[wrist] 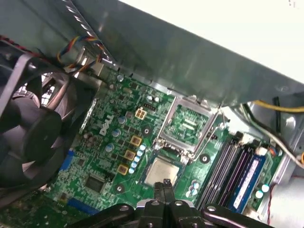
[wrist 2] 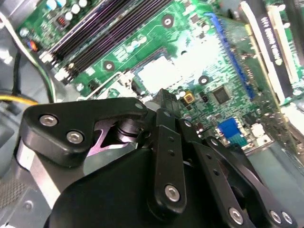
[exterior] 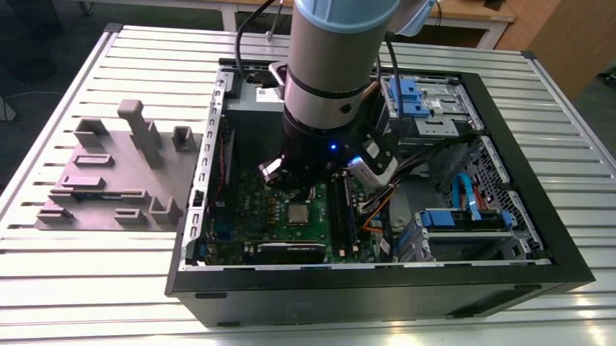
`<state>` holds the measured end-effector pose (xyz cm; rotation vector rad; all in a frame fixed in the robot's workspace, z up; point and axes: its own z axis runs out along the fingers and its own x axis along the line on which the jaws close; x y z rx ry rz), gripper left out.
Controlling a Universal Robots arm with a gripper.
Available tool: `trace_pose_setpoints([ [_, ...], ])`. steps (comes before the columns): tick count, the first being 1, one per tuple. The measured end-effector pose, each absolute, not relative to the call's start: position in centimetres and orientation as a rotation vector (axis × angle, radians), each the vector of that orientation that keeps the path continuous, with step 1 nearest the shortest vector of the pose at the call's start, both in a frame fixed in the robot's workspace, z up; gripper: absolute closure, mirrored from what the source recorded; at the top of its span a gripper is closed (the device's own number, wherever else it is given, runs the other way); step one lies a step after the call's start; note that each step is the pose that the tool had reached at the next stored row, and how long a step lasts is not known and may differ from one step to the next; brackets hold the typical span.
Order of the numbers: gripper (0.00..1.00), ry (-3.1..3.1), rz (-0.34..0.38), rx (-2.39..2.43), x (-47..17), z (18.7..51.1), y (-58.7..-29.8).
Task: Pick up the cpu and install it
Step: 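Close the cpu cover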
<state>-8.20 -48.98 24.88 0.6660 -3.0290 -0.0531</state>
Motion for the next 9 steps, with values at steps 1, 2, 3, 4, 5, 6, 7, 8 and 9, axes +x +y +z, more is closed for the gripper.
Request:
trace_pose_setpoints([
  [1, 0.89, -3.026, -0.059, 0.683, -8.21, 24.87, -48.98],
  [2, 0.89, -3.021, -0.062, 0.704, -8.21, 24.86, -48.97],
  [3, 0.89, -3.016, -0.063, 0.728, -8.20, 24.84, -48.97],
  [4, 0.89, -3.009, -0.063, 0.755, -8.20, 24.83, -48.98],
  [5, 0.89, -3.001, -0.062, 0.784, -8.20, 24.82, -48.98],
  [6, 0.89, -2.993, -0.062, 0.811, -8.20, 24.80, -48.98],
  [7, 0.89, -2.986, -0.061, 0.838, -8.20, 24.78, -48.98],
  [8, 0.89, -2.978, -0.060, 0.864, -8.20, 24.77, -48.98],
  [9, 0.89, -2.970, -0.060, 0.891, -8.20, 24.75, -48.98],
])
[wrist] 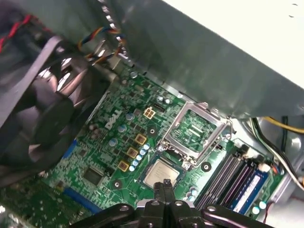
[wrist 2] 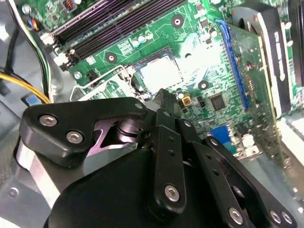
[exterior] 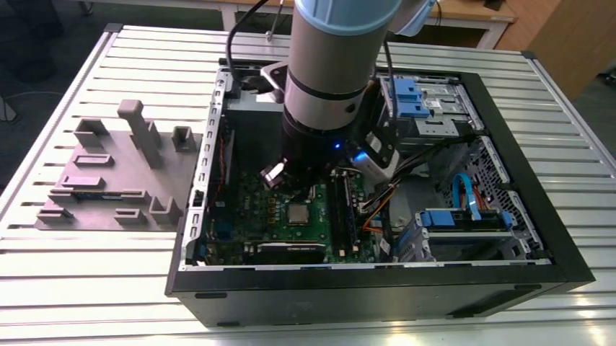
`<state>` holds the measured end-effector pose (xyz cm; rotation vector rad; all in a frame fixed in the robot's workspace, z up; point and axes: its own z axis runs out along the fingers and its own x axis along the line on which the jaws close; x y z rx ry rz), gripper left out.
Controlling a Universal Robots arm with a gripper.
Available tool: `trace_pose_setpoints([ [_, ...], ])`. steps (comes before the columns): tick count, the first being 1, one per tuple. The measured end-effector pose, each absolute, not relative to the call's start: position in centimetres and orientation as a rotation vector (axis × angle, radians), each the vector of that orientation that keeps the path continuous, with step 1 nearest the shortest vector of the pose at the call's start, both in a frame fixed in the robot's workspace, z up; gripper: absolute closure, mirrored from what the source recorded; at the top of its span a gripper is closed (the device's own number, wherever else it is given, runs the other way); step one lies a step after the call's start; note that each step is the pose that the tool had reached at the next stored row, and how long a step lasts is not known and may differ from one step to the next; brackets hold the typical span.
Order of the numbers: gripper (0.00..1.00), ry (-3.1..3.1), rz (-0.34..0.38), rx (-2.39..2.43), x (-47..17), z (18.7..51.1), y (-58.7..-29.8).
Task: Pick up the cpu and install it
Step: 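Close the cpu cover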
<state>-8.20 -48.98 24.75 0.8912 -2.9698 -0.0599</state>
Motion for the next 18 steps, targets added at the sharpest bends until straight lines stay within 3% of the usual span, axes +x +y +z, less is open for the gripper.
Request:
trace_pose_setpoints([
  [18, 0.89, -2.831, -0.050, 1.258, -8.20, 24.50, -48.98],
])
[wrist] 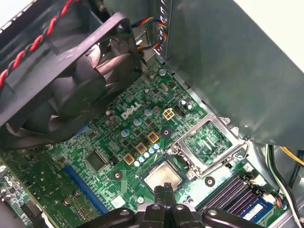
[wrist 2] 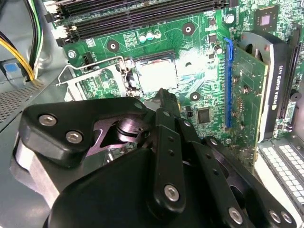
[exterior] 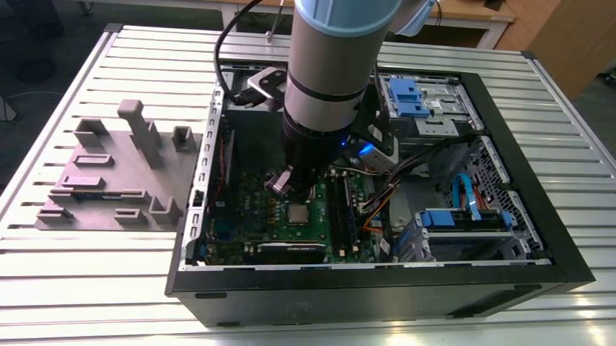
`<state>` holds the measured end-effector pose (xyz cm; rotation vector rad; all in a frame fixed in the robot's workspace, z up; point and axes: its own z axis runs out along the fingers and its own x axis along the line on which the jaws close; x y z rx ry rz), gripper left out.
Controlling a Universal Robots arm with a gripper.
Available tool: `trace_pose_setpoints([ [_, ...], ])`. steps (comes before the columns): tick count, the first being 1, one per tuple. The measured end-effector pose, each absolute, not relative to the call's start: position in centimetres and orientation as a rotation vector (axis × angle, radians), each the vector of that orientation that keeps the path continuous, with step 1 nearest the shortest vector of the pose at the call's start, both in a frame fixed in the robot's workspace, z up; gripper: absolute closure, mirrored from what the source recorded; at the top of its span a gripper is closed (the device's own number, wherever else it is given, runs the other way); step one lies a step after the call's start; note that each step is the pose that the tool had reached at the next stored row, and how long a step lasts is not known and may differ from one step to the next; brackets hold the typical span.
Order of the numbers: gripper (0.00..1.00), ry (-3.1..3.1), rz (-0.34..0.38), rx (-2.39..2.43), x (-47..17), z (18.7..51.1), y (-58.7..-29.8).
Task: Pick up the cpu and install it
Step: 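Close the cpu cover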
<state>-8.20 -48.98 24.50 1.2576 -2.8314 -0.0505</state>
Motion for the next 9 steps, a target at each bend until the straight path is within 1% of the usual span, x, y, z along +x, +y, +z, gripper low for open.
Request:
trace_pose_setpoints([
  [9, 0.89, -2.825, -0.050, 1.273, -7.39, 24.44, -48.95],
])
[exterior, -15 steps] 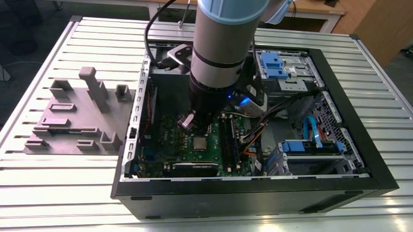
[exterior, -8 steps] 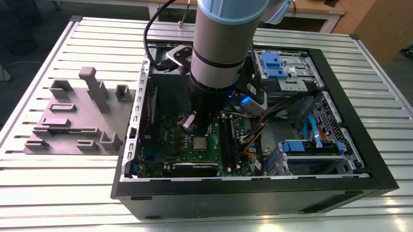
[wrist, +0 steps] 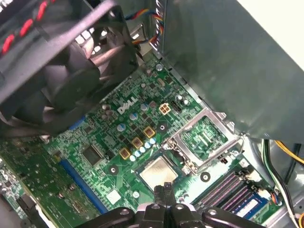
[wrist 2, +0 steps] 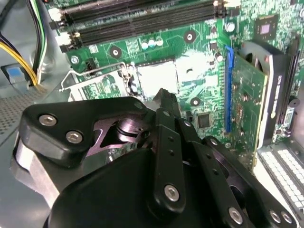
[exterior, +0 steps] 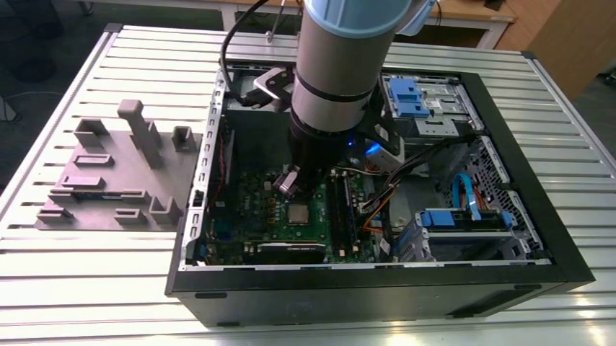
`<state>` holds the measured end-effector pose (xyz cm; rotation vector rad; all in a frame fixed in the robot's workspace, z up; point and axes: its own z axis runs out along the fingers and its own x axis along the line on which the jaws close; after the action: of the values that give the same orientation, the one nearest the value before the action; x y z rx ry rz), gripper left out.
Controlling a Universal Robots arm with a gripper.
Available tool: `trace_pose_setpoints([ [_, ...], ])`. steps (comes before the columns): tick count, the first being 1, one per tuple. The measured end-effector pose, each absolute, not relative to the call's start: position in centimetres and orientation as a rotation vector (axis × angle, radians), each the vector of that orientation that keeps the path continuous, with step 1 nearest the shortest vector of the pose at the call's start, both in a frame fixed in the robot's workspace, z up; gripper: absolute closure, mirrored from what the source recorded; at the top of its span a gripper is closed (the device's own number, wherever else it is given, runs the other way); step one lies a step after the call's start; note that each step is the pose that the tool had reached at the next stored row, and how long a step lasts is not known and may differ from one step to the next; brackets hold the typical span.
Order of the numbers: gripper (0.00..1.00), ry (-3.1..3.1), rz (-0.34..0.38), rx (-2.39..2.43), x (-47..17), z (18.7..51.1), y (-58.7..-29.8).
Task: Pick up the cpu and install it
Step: 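Close the cpu cover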
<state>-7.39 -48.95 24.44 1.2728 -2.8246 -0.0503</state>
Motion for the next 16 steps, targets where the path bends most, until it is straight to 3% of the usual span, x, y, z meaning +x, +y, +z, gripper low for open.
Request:
trace_pose_setpoints([
  [16, 0.89, -2.645, -0.051, 1.612, -7.28, 24.33, -48.96],
])
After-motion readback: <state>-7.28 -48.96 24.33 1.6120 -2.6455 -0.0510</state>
